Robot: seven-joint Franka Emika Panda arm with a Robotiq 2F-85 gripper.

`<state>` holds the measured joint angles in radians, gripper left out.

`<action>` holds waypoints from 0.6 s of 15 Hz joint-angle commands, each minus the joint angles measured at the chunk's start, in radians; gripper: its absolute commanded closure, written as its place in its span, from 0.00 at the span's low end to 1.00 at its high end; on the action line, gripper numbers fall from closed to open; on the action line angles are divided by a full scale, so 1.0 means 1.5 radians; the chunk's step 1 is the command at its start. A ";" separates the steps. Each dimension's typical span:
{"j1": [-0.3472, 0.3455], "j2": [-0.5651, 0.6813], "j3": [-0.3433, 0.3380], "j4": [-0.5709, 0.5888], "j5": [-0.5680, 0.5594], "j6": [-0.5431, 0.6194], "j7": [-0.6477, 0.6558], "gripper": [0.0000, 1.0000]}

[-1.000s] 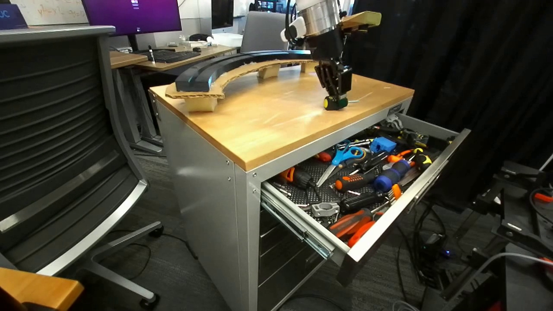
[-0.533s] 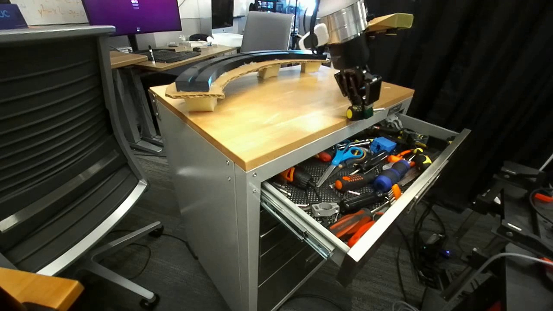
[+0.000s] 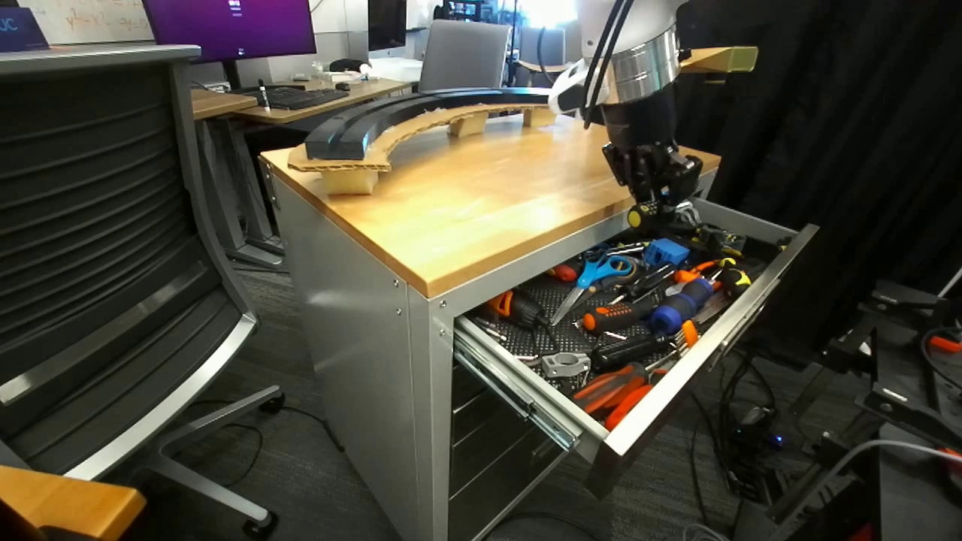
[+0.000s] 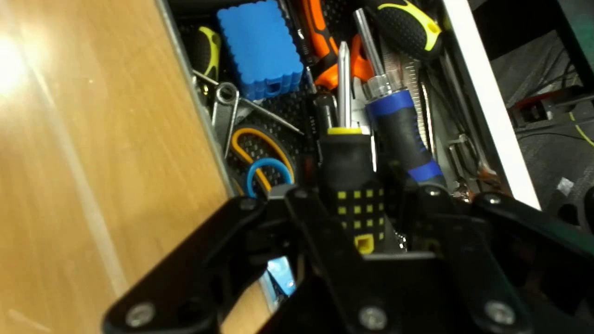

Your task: Place the black object inside the open drawer and close the drawer

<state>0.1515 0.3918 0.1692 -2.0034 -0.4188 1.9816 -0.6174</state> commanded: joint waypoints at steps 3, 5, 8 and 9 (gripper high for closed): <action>0.029 -0.041 0.000 -0.061 -0.099 0.074 0.063 0.31; 0.035 -0.041 0.004 -0.066 -0.098 0.052 0.089 0.16; 0.007 -0.097 -0.009 -0.128 -0.073 0.002 0.080 0.00; -0.003 -0.109 -0.012 -0.144 -0.062 -0.008 0.076 0.00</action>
<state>0.1835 0.3345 0.1616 -2.1130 -0.5430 2.0049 -0.5053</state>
